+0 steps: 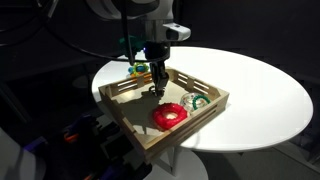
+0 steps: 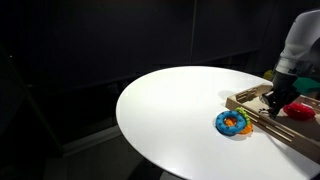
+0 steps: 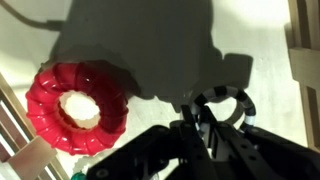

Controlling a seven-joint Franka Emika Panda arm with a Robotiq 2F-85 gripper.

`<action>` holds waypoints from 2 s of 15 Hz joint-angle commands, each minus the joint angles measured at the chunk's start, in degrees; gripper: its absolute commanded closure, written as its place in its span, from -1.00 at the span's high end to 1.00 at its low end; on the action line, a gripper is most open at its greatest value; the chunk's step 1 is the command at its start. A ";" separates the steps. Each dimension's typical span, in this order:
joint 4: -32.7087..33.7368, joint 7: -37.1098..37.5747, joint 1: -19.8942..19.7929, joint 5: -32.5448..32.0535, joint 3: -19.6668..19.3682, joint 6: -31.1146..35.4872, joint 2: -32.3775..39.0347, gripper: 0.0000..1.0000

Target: Remove the black and white ring from the box

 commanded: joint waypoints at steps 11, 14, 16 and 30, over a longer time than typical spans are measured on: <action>8.62 0.89 3.99 7.16 5.36 -18.48 -10.36 -0.89; 11.41 2.39 5.10 7.05 7.35 -19.32 -8.75 -0.89; 12.72 3.38 5.70 6.92 8.41 -20.02 -7.50 -0.23; 14.72 0.88 4.76 6.46 5.70 -29.59 -8.78 1.00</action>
